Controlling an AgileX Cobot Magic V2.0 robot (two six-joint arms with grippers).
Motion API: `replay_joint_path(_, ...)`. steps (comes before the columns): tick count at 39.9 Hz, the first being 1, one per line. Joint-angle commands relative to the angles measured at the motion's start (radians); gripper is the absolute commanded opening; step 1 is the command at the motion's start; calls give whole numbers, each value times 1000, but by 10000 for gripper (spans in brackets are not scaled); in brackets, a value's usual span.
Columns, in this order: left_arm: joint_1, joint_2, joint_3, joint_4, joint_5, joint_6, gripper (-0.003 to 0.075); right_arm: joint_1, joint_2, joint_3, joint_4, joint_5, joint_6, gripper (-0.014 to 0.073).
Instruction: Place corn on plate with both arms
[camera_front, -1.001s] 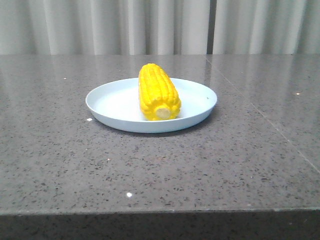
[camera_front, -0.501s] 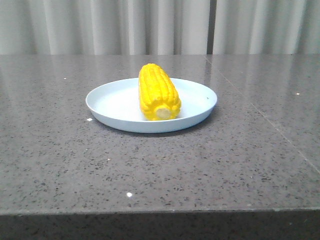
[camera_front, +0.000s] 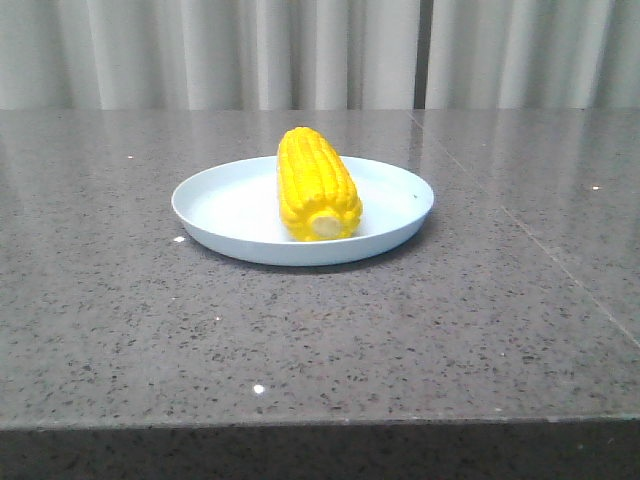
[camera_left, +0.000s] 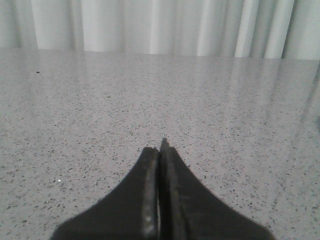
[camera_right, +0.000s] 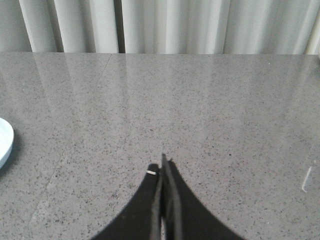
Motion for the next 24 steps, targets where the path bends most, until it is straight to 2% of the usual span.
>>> replay_joint_path(1, -1, -20, 6, -11, -77, 0, -20, -7, -1, 37, 56, -135, -80, -121)
replay_joint_path(5, -1, -20, 6, -11, -77, 0, -20, -6, -34, 120, 171, -198, -191, -121)
replay_joint_path(8, -1, -20, 6, -11, -77, 0, -20, -6, -71, 185, 224, -230, -226, -121)
replay_joint_path(17, -1, -20, 6, -11, -77, 0, -20, -6, -186, 344, 257, -260, -225, -121)
replay_joint_path(24, -1, -20, 6, -11, -79, 0, -20, -6, -234, 349, 257, -224, -235, -121)
